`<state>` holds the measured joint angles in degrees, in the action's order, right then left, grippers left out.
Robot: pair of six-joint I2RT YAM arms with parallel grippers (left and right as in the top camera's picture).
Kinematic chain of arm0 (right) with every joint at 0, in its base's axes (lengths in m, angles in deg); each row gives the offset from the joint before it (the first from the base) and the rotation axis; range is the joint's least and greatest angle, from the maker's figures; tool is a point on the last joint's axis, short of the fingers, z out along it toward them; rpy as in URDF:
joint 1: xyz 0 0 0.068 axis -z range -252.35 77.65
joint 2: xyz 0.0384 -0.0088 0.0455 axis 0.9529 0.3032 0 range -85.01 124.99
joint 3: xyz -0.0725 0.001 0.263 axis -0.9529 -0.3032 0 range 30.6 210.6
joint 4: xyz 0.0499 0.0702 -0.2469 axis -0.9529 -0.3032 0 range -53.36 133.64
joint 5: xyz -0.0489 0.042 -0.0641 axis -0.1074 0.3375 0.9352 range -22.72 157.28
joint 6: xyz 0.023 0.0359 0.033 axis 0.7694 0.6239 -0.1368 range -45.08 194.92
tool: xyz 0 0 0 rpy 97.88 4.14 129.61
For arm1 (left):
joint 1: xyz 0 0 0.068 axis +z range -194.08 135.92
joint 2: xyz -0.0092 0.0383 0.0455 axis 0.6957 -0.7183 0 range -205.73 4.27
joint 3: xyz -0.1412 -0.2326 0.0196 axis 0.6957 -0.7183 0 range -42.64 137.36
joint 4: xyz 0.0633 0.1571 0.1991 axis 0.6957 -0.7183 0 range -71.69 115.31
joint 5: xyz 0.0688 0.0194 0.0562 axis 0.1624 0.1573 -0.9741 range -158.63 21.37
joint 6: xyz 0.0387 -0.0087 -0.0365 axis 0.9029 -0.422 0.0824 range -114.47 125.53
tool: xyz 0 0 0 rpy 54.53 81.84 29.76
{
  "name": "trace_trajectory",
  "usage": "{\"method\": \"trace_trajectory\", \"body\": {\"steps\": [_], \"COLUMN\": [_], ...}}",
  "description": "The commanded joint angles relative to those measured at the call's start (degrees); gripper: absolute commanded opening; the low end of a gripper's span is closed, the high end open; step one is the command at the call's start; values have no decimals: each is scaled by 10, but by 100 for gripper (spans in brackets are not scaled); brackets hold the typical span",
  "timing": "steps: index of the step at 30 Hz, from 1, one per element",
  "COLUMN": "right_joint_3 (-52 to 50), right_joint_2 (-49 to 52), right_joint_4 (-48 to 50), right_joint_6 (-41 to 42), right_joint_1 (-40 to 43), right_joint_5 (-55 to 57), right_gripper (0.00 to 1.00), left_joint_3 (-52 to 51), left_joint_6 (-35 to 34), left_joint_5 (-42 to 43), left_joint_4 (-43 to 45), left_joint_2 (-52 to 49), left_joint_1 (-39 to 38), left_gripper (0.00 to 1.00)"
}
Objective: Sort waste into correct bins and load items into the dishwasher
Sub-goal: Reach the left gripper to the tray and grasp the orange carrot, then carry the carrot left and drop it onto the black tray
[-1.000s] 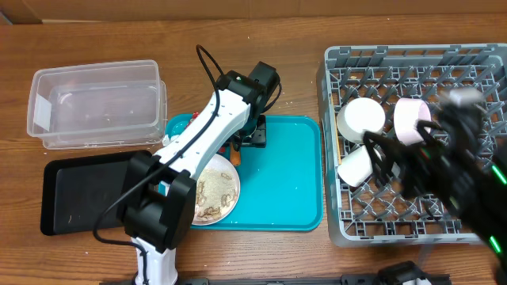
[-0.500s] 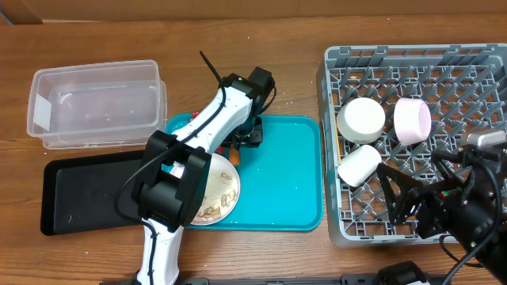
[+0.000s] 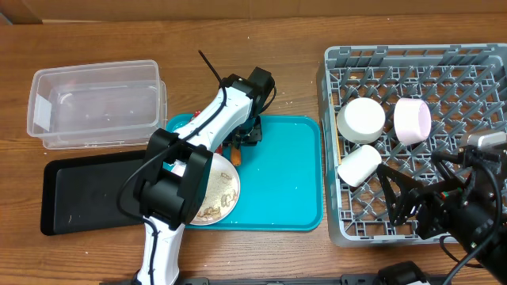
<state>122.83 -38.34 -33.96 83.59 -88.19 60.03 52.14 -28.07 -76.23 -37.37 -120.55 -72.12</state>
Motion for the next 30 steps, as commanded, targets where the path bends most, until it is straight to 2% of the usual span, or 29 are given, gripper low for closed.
{"method": "trace_trajectory", "body": {"steps": [1,6,8,9,11,12,14,16,22,26,30], "right_joint_3": [-1,-1,-1,-1,-1,-1,-1,-1,-1,-1,-1], "right_joint_2": [-3,-3,-3,-3,-3,-3,-3,-3,-3,-3,-3], "right_joint_4": [2,2,2,2,2,2,2,2,2,2,2], "right_joint_6": [-6,-6,-6,-6,-6,-6,-6,-6,-6,-6,-6], "right_joint_1": [1,1,1,1,1,1,1,1,1,1,1], "right_joint_5": [1,1,1,1,1,1,1,1,1,1,1], "right_gripper": [100,100,100,100,100,100,100,100,100,100,100], "left_joint_3": [-2,-2,-3,-6,-16,-21,-27,-23,53,105,111], "left_joint_6": [-11,-6,-6,-6,-7,-7,-7,-7,-21,-24,-24], "left_joint_5": [16,19,10,0,-3,-2,5,6,11,9,3], "left_joint_4": [12,8,7,9,18,21,22,15,-70,-116,-128], "left_joint_2": [-12,-12,-12,-12,-12,-12,-12,-10,18,75,141], "left_joint_1": [-1,0,0,0,-1,-1,-1,-1,13,28,50], "left_gripper": [27,15,17,23,24,22,10,4,4,4,4]}}
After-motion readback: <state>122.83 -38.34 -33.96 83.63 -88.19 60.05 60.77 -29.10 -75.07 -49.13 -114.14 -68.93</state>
